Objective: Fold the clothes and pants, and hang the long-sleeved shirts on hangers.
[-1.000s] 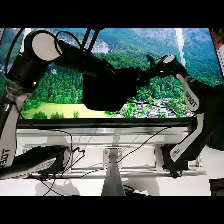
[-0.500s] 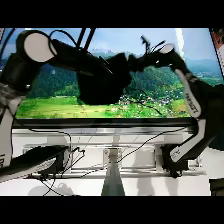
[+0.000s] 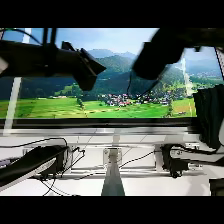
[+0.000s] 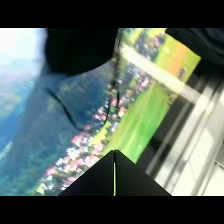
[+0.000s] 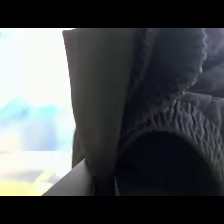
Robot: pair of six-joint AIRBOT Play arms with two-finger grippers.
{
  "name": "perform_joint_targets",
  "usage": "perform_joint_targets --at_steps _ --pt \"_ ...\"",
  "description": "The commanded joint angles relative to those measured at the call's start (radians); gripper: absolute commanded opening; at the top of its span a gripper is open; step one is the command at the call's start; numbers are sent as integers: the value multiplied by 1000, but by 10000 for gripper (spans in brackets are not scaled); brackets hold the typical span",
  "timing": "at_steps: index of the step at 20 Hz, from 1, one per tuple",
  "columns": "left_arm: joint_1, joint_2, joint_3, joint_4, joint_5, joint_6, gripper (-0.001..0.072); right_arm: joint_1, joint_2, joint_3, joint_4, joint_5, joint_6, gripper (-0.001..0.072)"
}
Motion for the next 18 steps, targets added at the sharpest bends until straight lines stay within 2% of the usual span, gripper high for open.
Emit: perform_joint_targets --at_steps 1,5,7,9,13,16,18 --pt "0 72 0 39 3 0 7 -247 145 1 -210 60 68 27" --pt "0 105 0 44 2 0 7 -505 203 1 -316 130 79 27" --pt "0 103 0 47 3 0 7 -610 203 1 -370 214 112 27" --pt "0 100 0 47 3 0 7 -685 204 1 -493 267 166 26" --pt "0 94 0 46 3 0 7 -768 209 1 -753 328 176 26" --pt "0 88 0 46 2 -1 7 -802 209 1 -769 345 179 27" --pt "0 87 0 46 2 0 7 -802 210 1 -839 349 179 26"
